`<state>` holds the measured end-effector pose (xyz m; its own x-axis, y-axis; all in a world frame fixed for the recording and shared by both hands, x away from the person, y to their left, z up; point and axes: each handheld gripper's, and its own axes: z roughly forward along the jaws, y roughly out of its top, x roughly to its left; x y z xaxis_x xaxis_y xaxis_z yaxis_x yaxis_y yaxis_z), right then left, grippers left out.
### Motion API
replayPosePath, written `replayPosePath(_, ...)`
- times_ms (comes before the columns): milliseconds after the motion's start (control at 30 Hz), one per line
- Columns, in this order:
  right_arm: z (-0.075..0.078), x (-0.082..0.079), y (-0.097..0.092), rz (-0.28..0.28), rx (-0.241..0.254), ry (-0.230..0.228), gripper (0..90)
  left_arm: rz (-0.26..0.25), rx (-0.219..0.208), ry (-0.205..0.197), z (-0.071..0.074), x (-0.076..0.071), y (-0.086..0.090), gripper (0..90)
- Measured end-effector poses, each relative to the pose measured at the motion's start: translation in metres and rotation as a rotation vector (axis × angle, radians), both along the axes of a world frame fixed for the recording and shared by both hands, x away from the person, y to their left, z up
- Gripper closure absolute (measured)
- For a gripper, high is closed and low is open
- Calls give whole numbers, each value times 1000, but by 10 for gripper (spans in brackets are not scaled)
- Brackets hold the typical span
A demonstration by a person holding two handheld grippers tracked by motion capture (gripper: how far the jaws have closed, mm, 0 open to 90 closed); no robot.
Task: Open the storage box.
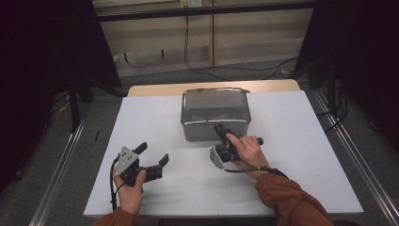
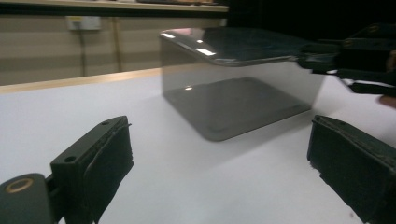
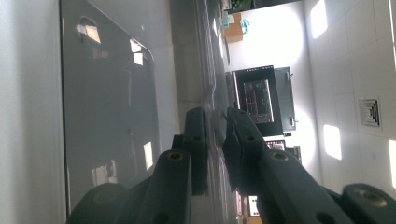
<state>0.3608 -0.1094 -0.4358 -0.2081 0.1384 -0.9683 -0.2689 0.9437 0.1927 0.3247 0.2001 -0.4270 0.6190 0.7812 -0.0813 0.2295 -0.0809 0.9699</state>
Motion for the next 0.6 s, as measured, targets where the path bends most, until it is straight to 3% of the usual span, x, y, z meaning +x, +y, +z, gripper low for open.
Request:
replayPosePath(33, 0, 0, 0, 0, 5, 1, 797, -18, 22, -13, 3, -2, -4, 55)
replayPosePath(200, 3, 1, -1, 5, 13, 2, 798, -64, 19, -35, 8, -3, -10, 39)
replayPosePath(333, 3, 1, -1, 3, 18, 4, 798, -56, 6, -48, 9, 1, -11, 31)
replayPosePath(600, 14, 3, -3, 11, 34, -9, 806, -24, 1, -30, 6, 22, -16, 40)
